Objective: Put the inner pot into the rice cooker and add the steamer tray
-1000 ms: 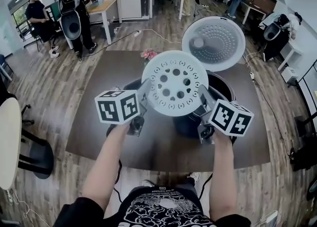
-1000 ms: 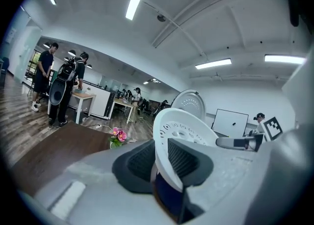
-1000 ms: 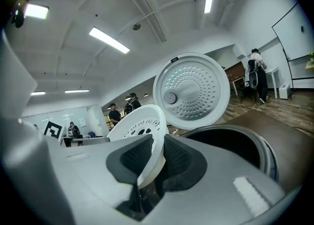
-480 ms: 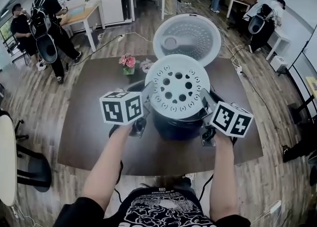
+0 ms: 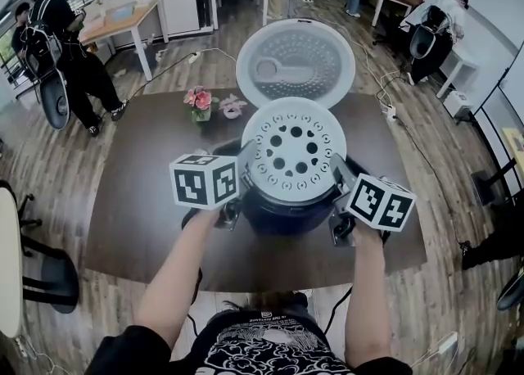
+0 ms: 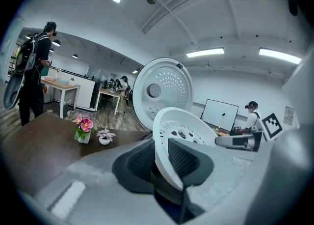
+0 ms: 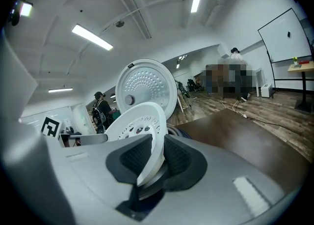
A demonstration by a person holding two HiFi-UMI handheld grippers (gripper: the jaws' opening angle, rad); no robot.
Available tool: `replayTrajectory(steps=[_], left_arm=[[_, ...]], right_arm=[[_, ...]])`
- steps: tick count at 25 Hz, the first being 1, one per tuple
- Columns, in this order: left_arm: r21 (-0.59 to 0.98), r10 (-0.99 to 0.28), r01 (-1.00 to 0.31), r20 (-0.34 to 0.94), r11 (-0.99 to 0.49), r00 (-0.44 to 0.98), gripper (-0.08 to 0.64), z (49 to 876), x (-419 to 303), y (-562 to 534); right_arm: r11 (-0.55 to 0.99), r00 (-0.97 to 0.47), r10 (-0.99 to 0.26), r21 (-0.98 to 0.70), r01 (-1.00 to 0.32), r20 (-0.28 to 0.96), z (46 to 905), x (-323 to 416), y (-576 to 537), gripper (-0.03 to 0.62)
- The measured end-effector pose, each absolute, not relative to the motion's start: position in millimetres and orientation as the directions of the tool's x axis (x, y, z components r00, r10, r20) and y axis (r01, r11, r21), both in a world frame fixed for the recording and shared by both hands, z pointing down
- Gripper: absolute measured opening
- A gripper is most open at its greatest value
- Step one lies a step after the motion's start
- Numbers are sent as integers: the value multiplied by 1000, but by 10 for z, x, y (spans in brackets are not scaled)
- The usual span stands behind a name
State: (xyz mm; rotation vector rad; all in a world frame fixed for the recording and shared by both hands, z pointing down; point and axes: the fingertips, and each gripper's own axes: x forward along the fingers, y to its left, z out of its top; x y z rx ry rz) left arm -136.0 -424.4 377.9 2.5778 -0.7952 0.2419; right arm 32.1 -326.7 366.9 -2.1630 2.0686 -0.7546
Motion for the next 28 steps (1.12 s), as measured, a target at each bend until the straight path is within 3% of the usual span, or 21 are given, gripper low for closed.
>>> replayTrajectory(steps=[28], left_arm=[[224,-507,-600,360,-768,783,114,3963,-1295,-4315]], right_arm=[[-112,30,-915,-182,-977,403,3853,359,-3359,121]])
